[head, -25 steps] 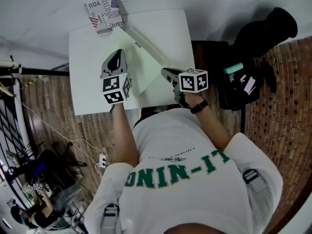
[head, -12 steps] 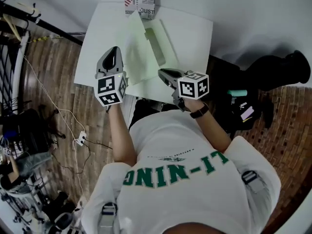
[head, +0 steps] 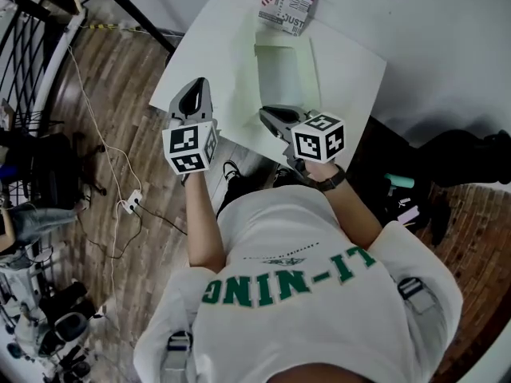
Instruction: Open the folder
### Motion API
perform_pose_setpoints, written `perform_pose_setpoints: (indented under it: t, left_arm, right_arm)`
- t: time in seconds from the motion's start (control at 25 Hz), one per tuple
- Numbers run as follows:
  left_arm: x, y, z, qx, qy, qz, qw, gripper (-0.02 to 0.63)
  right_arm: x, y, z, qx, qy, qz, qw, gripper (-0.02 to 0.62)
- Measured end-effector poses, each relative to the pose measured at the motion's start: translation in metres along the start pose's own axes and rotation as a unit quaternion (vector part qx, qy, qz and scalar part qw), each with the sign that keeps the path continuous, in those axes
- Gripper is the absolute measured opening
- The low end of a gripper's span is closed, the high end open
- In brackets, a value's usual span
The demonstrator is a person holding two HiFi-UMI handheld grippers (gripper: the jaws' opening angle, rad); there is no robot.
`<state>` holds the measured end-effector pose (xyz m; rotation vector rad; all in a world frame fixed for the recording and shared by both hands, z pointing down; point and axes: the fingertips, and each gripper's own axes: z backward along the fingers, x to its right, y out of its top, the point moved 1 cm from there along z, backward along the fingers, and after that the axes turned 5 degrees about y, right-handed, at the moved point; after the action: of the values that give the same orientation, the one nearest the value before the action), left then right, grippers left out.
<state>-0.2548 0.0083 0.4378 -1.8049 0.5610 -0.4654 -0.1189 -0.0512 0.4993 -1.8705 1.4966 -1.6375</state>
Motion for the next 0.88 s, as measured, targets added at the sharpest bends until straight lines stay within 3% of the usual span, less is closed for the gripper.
perform_pose_setpoints:
  t: [0.48, 0.88]
  left_arm:
    - [-0.108, -0.013, 0.039, 0.005, 0.07, 0.032, 0.997, 0.015]
    - [-0.176, -0.04, 0.076, 0.0, 0.135, 0.059, 0.9891, 0.015]
  right_arm:
    - [-0.062, -0.01, -0.098, -0.055, 0.049, 0.032, 0.997, 0.038]
    - [-0.091, -0.045, -0.183, -0.136, 0.096, 0.063, 0.984, 0.046]
